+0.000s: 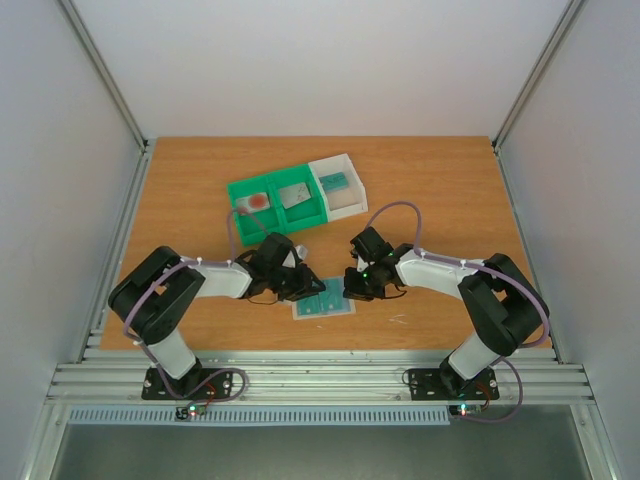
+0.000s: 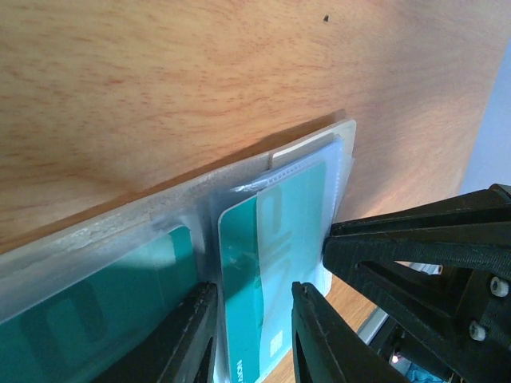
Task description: Take the credit cards out of the card holder
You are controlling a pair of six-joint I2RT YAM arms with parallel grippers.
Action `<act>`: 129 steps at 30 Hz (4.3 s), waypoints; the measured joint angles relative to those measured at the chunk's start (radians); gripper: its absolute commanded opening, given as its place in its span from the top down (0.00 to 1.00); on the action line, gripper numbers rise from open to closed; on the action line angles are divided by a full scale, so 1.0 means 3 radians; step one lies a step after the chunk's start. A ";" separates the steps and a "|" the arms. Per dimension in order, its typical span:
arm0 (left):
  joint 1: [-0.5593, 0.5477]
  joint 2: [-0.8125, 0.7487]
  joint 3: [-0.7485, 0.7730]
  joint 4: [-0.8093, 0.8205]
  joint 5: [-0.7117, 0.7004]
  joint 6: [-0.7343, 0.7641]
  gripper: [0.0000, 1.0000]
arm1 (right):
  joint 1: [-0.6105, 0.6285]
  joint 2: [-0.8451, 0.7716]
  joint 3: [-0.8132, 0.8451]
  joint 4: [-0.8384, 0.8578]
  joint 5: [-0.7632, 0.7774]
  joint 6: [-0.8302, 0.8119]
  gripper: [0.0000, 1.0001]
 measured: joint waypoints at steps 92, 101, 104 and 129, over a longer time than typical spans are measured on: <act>0.0111 -0.0130 -0.0193 0.0196 0.0130 -0.0042 1.00 | 0.0000 0.0205 0.0061 0.0361 -0.0336 0.0141 0.89; 0.0173 -0.0492 -0.0086 -0.0495 -0.0103 0.0220 1.00 | 0.0000 -0.0177 0.0052 0.0226 -0.0257 -0.0019 0.87; 0.0198 -0.0618 -0.0067 -0.0711 -0.0192 0.0291 1.00 | 0.0000 -0.0324 0.0052 0.0192 -0.0211 -0.0085 0.87; 0.0492 -0.1476 0.0005 -0.1592 -0.0223 0.0669 0.99 | -0.0003 -0.0975 0.0117 -0.0076 -0.0488 -0.0483 0.75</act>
